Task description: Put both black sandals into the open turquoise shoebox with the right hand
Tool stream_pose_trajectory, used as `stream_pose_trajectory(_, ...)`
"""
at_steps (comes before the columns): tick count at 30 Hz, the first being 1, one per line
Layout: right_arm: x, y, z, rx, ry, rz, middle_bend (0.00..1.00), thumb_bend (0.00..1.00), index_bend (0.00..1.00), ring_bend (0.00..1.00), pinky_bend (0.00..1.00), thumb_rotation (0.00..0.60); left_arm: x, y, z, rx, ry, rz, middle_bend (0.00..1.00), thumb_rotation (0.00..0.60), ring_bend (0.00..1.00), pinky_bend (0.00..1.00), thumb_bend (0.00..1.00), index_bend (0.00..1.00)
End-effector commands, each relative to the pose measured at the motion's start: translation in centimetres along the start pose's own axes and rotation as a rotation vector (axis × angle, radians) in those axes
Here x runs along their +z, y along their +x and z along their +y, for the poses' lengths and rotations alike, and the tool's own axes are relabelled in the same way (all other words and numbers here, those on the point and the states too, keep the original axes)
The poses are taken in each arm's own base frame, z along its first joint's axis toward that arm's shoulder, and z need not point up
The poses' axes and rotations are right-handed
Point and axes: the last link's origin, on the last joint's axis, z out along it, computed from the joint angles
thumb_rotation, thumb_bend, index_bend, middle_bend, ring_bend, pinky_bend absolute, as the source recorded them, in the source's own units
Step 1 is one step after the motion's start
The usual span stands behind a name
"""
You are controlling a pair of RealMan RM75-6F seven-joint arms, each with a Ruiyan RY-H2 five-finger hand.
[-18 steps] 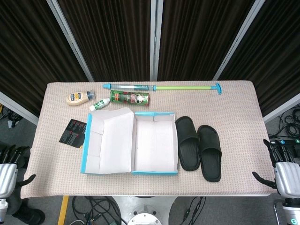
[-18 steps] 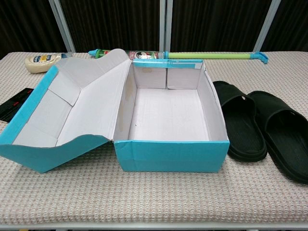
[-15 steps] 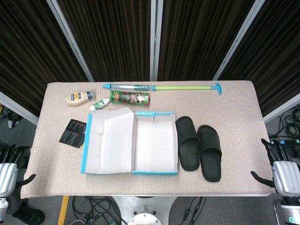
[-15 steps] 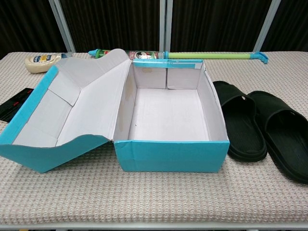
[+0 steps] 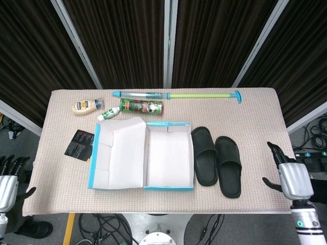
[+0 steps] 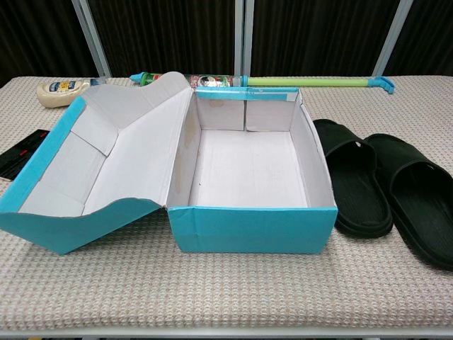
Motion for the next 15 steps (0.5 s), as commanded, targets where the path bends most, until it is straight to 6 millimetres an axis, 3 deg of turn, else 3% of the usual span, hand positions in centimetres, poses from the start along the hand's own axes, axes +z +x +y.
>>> stream_pose_trajectory(1, 6.0, -0.1, -4.5, -0.097, 0.071, -0.119, 0.11, 0.03, 0.04, 0.73, 0.94, 0.6, -0.1, 0.0, 0.0, -0.014, -0.003, -0.008, 0.17, 0.6, 0.09, 0.07, 0.03, 0.17)
stream_pose_trajectory(7, 11.2, -2.2, -9.5, -0.164, 0.104, -0.281, 0.12, 0.03, 0.03, 0.76, 0.97, 0.6, -0.2, 0.1, -0.3, -0.028, -0.003, -0.008, 0.17, 0.6, 0.09, 0.07, 0.03, 0.17)
stream_pose_trajectory(15, 15.1, -5.2, -14.4, -0.236, 0.061, -0.463, 0.14, 0.03, 0.03, 0.77, 0.99, 0.6, -0.5, -0.5, -0.8, -0.037, 0.018, -0.054, 0.17, 0.6, 0.09, 0.07, 0.03, 0.17)
